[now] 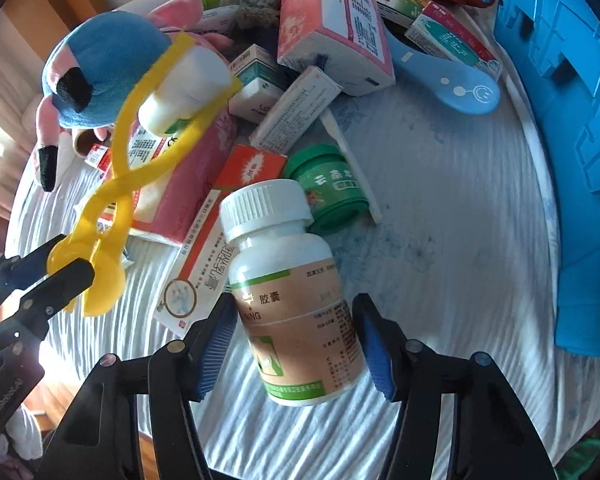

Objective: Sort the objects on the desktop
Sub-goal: 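Grasp the white pill bottle with the right tool while the left tool grasps the yellow plastic clip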

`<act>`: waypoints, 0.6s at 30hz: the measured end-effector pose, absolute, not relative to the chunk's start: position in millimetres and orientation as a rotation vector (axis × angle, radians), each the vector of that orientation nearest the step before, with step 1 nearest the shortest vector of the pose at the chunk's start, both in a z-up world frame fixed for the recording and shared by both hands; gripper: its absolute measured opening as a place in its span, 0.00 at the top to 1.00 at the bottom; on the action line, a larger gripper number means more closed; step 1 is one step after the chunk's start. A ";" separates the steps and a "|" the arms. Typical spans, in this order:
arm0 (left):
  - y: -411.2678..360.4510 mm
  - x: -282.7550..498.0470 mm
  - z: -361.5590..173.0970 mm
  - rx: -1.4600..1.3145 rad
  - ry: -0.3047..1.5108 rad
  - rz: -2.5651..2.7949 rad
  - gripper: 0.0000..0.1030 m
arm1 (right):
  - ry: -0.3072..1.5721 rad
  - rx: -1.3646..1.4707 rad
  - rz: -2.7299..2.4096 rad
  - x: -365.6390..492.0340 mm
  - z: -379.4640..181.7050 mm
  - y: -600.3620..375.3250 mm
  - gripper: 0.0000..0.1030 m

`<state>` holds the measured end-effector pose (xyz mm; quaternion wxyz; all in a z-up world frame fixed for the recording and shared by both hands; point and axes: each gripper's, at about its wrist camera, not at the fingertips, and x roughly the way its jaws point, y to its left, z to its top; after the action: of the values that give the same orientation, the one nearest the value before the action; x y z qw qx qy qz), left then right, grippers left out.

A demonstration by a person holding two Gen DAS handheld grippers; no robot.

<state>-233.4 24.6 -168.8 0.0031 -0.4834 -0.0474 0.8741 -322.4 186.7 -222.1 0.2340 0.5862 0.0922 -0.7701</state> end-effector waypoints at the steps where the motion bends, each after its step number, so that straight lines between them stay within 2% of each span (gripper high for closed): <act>1: 29.1 -234.5 -165.9 -1.511 -0.133 2.750 0.71 | 0.263 1.600 -2.120 -321.4 -219.3 185.8 0.44; 9: 28.5 -240.7 -189.3 -1.606 -0.158 2.672 0.71 | 0.224 1.529 -2.148 -315.7 -191.3 187.1 0.45; 14: 33.6 -249.7 -197.8 -1.632 -0.136 2.659 0.71 | 0.246 1.561 -2.120 -309.2 -199.7 185.7 0.45; 15: 34.5 -252.0 -197.9 -1.620 -0.142 2.660 0.74 | 0.245 1.569 -2.114 -308.7 -201.9 184.7 0.45; 16: 35.5 -253.7 -197.4 -1.607 -0.153 2.653 0.85 | 0.245 1.578 -2.108 -308.6 -204.4 183.5 0.45; 18: 39.9 -254.1 -192.8 -1.573 -0.136 2.665 0.87 | 0.237 1.590 -2.098 -310.2 -209.0 180.8 0.44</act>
<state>-254.1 39.9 -192.8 0.0220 -0.5077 -0.0439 0.8601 -310.2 180.8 -209.0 0.2466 0.5830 0.0870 -0.7693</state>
